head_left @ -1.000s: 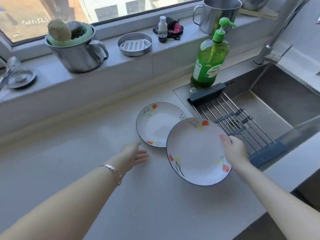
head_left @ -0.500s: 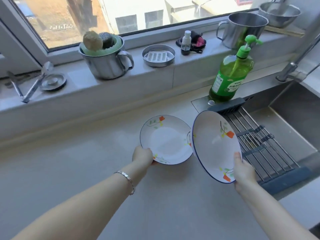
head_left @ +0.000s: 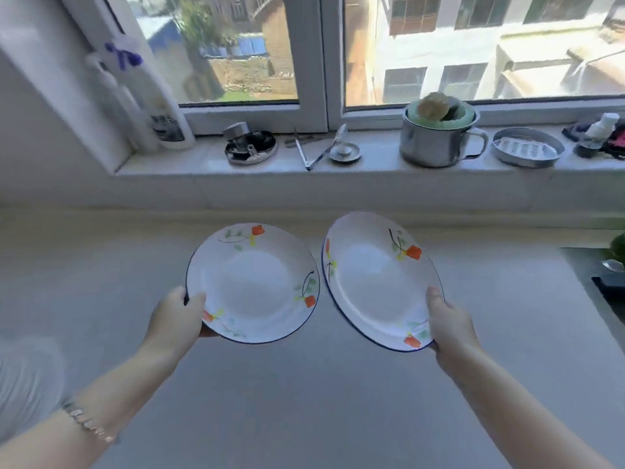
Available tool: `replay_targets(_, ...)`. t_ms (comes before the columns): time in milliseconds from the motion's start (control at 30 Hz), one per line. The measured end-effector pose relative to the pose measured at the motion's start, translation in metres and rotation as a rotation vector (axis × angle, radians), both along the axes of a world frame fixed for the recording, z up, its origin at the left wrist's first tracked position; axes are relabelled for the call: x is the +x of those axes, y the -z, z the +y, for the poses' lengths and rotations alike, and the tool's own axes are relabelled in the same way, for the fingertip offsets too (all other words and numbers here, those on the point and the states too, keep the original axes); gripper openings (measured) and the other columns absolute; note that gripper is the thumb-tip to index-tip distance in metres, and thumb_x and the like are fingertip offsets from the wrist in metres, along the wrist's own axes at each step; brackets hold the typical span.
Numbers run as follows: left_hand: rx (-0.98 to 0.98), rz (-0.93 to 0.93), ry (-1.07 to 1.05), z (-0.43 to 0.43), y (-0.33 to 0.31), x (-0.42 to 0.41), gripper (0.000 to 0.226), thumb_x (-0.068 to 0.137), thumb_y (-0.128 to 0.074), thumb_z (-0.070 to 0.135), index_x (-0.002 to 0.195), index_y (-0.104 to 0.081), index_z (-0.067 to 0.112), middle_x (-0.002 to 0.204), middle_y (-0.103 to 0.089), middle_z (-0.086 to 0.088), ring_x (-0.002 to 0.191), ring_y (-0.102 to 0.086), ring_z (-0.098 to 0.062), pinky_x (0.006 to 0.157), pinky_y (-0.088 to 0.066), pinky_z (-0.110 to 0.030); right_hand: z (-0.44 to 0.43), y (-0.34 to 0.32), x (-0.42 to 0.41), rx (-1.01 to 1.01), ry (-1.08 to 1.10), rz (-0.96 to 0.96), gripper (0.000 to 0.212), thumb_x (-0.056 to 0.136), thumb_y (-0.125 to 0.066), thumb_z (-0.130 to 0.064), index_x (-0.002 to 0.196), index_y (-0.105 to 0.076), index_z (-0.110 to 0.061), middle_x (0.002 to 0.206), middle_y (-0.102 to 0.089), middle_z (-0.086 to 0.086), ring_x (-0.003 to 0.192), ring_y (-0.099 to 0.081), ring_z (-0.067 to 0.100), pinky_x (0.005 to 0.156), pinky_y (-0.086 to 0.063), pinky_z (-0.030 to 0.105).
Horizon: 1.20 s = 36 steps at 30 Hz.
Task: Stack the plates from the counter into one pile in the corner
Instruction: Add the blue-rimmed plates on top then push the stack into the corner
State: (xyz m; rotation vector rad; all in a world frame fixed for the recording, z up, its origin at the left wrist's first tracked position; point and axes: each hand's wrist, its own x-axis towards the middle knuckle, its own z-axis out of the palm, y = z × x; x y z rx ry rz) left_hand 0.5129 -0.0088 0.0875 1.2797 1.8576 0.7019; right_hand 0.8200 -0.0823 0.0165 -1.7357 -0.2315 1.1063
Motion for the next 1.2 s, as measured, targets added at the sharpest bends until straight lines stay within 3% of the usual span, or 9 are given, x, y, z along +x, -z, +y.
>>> replay_targets(167,0.069,-0.017,-0.211,-0.002,-0.02,-0.141,0.021,0.09,-0.047,0.011,0.07,-0.053,0.008,0.075,-0.061,-0.015,0.079,-0.064,-0.039,0.074,-0.058,-0.047,0.048,-0.027,-0.114,0.072,-0.163,-0.028,0.033,0.095,-0.042,-0.034,0.077,-0.059,-0.012,0.079,-0.06,0.007,0.077,-0.058,0.029,0.064,-0.047,0.033)
replay_targets(267,0.085,-0.097,-0.318,-0.005,-0.029,-0.22,0.026,0.093,-0.043,0.005,0.069,-0.053,0.007,0.074,-0.059,-0.015,0.065,-0.058,-0.031,0.04,-0.054,-0.021,0.072,-0.036,-0.189,0.083,-0.241,-0.038,0.034,0.095,-0.043,-0.034,0.069,-0.056,-0.015,0.074,-0.059,0.006,0.07,-0.056,0.027,0.061,-0.046,0.032)
replay_targets(300,0.087,-0.116,-0.336,-0.007,-0.031,-0.246,0.026,0.093,-0.043,0.005,0.07,-0.055,0.007,0.076,-0.06,-0.016,0.066,-0.058,-0.031,0.04,-0.052,-0.019,0.08,-0.038,-0.214,0.086,-0.264,-0.045,0.035,0.095,-0.043,-0.034,0.069,-0.055,-0.015,0.073,-0.058,0.006,0.068,-0.056,0.026,0.06,-0.045,0.031)
replay_targets(400,0.083,-0.146,-0.364,-0.012,-0.036,-0.325,0.023,0.092,-0.048,0.01,0.072,-0.06,0.008,0.082,-0.066,-0.016,0.084,-0.062,-0.037,0.08,-0.052,-0.04,0.099,-0.041,-0.291,0.078,-0.313,-0.073,0.036,0.094,-0.045,-0.034,0.073,-0.057,-0.008,0.073,-0.057,0.008,0.075,-0.056,0.028,0.065,-0.046,0.035)
replay_targets(500,0.065,-0.137,-0.39,-0.013,-0.034,-0.395,0.026,0.093,-0.046,0.009,0.073,-0.061,0.011,0.077,-0.065,-0.01,0.082,-0.06,-0.032,0.087,-0.044,-0.044,0.115,-0.039,-0.363,0.056,-0.351,-0.071,0.031,0.095,-0.044,-0.033,0.086,-0.058,-0.007,0.077,-0.056,0.008,0.068,-0.054,0.027,0.058,-0.044,0.031)
replay_targets(633,0.019,-0.127,-0.4,-0.012,-0.024,-0.464,0.022,0.093,-0.048,0.013,0.081,-0.062,0.002,0.086,-0.068,-0.025,0.092,-0.064,-0.042,0.094,-0.047,-0.056,0.131,-0.036,-0.438,0.035,-0.397,-0.017,0.031,0.095,-0.043,-0.033,0.098,-0.055,-0.005,0.075,-0.058,0.007,0.064,-0.055,0.023,0.058,-0.047,0.033)
replay_targets(800,-0.059,-0.144,-0.447,-0.013,-0.004,-0.513,0.02,0.091,-0.05,0.013,0.077,-0.063,0.006,0.076,-0.066,-0.02,0.091,-0.063,-0.042,0.094,-0.045,-0.053,0.14,-0.034,-0.486,-0.014,-0.424,-0.064,0.034,0.093,-0.044,-0.035,0.101,-0.058,-0.005,0.074,-0.059,0.007,0.062,-0.056,0.024,0.046,-0.05,0.029)
replay_targets(1033,-0.152,-0.197,-0.453,-0.017,0.018,-0.527,0.026,0.094,-0.045,0.008,0.075,-0.063,0.008,0.073,-0.065,-0.015,0.08,-0.06,-0.033,0.087,-0.048,-0.048,0.156,-0.042,-0.512,0.006,-0.465,-0.141,0.031,0.093,-0.045,-0.034,0.094,-0.058,-0.005,0.075,-0.059,0.009,0.076,-0.057,0.032,0.062,-0.047,0.035)
replay_targets(1200,-0.181,-0.123,-0.365,-0.013,0.019,-0.53,0.026,0.093,-0.047,0.008,0.074,-0.064,0.009,0.079,-0.069,-0.021,0.079,-0.063,-0.033,0.083,-0.05,-0.044,0.161,-0.047,-0.521,0.015,-0.489,-0.131,0.028,0.093,-0.043,-0.031,0.096,-0.059,-0.008,0.076,-0.059,0.007,0.066,-0.055,0.025,0.057,-0.046,0.031)
